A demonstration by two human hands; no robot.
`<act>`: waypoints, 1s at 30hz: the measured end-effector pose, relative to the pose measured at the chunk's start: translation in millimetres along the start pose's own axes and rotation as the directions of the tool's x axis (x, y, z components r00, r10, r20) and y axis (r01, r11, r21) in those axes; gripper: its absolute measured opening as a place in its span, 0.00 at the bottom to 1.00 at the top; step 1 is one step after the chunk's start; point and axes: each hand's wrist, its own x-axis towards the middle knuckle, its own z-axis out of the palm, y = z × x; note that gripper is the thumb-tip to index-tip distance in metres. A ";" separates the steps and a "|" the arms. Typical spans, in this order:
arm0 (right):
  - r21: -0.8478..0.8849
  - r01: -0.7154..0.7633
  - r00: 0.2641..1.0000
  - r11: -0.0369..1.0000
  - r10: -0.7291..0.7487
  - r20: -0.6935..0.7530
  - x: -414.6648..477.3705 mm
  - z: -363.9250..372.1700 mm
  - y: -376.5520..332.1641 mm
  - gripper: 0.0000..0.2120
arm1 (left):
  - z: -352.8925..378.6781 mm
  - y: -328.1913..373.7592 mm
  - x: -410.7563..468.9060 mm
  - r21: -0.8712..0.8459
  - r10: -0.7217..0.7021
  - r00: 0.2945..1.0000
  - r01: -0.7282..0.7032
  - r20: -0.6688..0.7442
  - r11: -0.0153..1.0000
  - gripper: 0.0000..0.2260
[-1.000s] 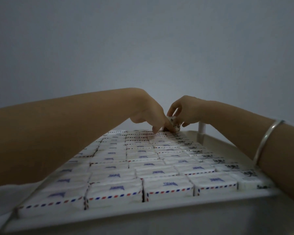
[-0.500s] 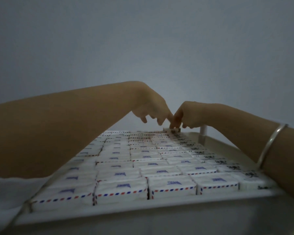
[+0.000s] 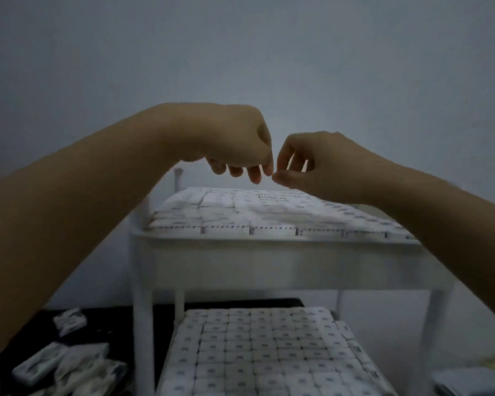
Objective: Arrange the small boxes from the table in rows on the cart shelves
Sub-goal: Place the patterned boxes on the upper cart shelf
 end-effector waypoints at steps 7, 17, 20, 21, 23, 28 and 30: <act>0.144 0.239 0.949 0.960 -0.200 -0.245 -75.7 89.1 -125.8 0.08 | 33.9 -79.0 -169.2 0.049 0.111 0.945 -0.100 -0.309 0.994 0.11; 0.207 0.010 0.902 0.978 -0.098 0.420 -78.6 329.2 -204.4 0.31 | 188.5 -283.1 -307.6 -0.045 -0.414 0.891 0.413 -0.188 0.909 0.12; 0.172 -0.147 0.906 0.974 0.063 0.418 -48.3 373.7 -201.7 0.28 | 208.2 -302.9 -309.8 -0.047 -0.431 0.874 0.432 -0.225 0.901 0.10; 0.157 -0.179 0.917 0.971 0.107 0.385 -38.3 383.9 -201.2 0.27 | 212.3 -307.3 -305.7 -0.054 -0.436 0.862 0.438 -0.260 0.897 0.09; 0.104 -0.250 0.916 0.963 0.200 0.348 -21.3 400.1 -200.4 0.27 | 216.9 -313.4 -292.0 -0.062 -0.446 0.832 0.452 -0.331 0.890 0.07; -0.095 -0.274 0.888 0.957 0.289 0.357 -6.2 424.3 -196.3 0.32 | 223.5 -331.9 -252.2 0.058 -0.496 0.821 0.531 -0.284 0.846 0.21; -0.085 -0.220 0.930 0.972 0.235 0.284 -9.8 425.3 -196.3 0.29 | 226.6 -335.6 -245.9 0.151 -0.505 0.837 0.538 -0.211 0.829 0.27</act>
